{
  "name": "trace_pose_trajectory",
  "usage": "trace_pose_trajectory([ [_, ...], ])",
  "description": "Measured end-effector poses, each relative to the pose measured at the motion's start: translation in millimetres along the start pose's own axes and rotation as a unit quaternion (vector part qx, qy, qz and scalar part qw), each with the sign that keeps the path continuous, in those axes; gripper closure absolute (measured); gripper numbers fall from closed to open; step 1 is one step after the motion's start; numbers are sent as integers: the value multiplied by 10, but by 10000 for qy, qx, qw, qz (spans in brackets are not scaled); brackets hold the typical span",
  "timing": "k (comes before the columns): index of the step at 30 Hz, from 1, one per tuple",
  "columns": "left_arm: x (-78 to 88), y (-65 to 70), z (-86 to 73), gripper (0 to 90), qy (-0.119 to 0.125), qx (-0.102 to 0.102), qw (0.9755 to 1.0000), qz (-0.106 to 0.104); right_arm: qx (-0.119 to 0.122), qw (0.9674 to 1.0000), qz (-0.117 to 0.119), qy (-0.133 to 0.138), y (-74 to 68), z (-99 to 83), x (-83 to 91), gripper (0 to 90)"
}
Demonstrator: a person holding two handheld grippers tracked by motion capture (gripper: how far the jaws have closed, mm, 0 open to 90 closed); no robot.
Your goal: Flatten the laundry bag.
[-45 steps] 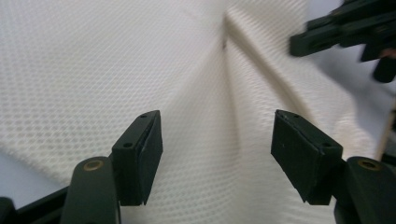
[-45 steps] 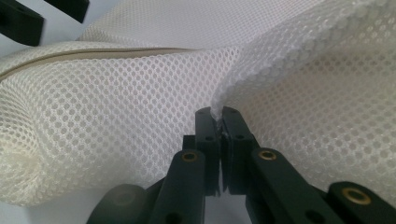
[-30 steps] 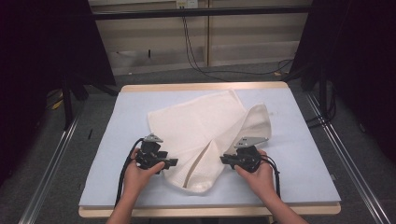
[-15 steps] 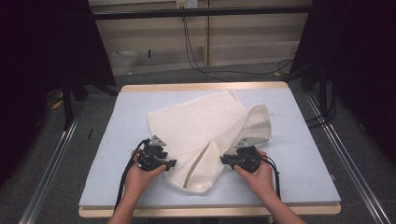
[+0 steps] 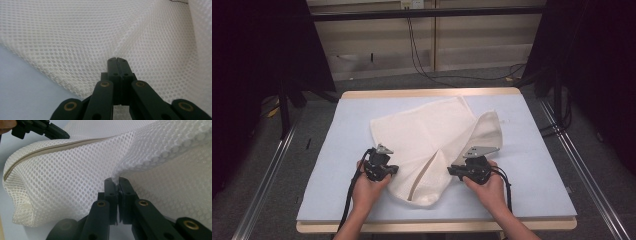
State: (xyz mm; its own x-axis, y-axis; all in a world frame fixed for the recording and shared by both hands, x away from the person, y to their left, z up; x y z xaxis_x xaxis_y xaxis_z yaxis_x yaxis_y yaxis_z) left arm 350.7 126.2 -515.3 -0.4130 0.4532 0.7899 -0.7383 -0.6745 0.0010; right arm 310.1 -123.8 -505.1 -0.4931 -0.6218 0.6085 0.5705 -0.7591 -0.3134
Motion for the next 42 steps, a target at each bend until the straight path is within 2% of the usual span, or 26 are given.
trace_pose_trajectory([
  [1,-9,-32,7,900,24,28,10000,-21,-29,10000,2,22,-2,7,1,864],
  [2,-19,-68,17,900,71,149,9999,-15,-13,10000,15,14,-1,12,5,864],
  [3,-35,-110,33,900,164,196,9997,64,-10,10000,17,46,-1,22,5,864],
  [4,-37,-150,33,900,127,171,9997,95,-12,10000,41,51,-4,30,7,864],
  [5,-46,-173,46,900,188,240,9994,139,-13,10000,52,41,-9,34,5,864],
  [7,-50,-253,56,900,171,218,9991,313,-10,10000,77,52,-19,38,2,864],
  [10,-70,-357,61,900,265,382,9981,415,28,9999,97,14,-48,12,-10,865],
  [11,-65,-391,61,900,257,358,9976,535,32,9999,101,25,-52,7,-8,865],
  [14,-45,-487,44,900,363,532,9959,628,-24,9999,120,39,-52,-8,7,865],
  [15,-29,-511,31,900,315,495,9965,602,-48,9999,132,63,-51,-8,14,866],
  [16,-25,-524,31,900,377,573,9960,571,-46,9999,137,73,-50,-10,16,866],
  [20,-22,-510,35,900,385,585,9959,577,-42,9999,114,80,-74,-28,21,865],
  [21,-22,-499,38,900,428,603,9959,528,-25,9999,120,77,-80,-34,25,865],
  [22,-8,-487,32,900,366,542,9969,447,-54,9999,117,76,-92,-39,31,863],
  [23,4,-454,49,900,486,585,9964,384,-23,9999,140,50,-95,-48,36,858],
  [24,35,-434,54,900,476,535,9970,298,-57,9998,196,-58,-102,-69,41,856],
  [25,50,-394,75,900,557,603,9964,203,-74,9998,205,-47,-102,-79,44,856],
  [26,75,-379,72,900,478,464,9977,97,-49,9998,192,-63,-96,-89,48,856],
  [29,112,-300,96,895,597,402,9974,-16,-66,9998,163,-69,-81,-99,55,853],
  [31,98,-278,77,887,599,382,9975,-7,-61,9998,154,-73,-71,-98,67,846],
  [33,58,-283,30,887,489,371,9981,-47,-89,9998,166,-41,-69,-99,90,832],
  [36,11,-303,-17,893,423,435,9981,-52,-91,9999,145,-8,-45,-113,148,758],
  [38,9,-314,-28,896,343,370,9987,-52,-99,9999,132,26,-15,-125,202,725],
  [40,8,-318,-29,900,302,379,9988,-3,-76,9999,115,14,22,-145,268,677],
  [42,-7,-319,-15,900,361,404,9984,148,-18,9999,121,1,72,-173,330,619],
])
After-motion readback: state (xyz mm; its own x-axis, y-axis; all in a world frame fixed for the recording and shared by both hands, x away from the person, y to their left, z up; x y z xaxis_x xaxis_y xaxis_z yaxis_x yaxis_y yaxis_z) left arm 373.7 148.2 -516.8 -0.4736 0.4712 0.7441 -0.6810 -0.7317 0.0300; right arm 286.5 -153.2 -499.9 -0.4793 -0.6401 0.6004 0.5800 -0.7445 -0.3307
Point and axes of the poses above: each handheld gripper's, and its own axes: x roughly backward along the jaws, z roughly out of its top, y roughly to its right, the point moved 6 cm from there along -x, roughly forward along the jaws, and after that the axes turned 9 degrees about -x, right-handed, at the moved point
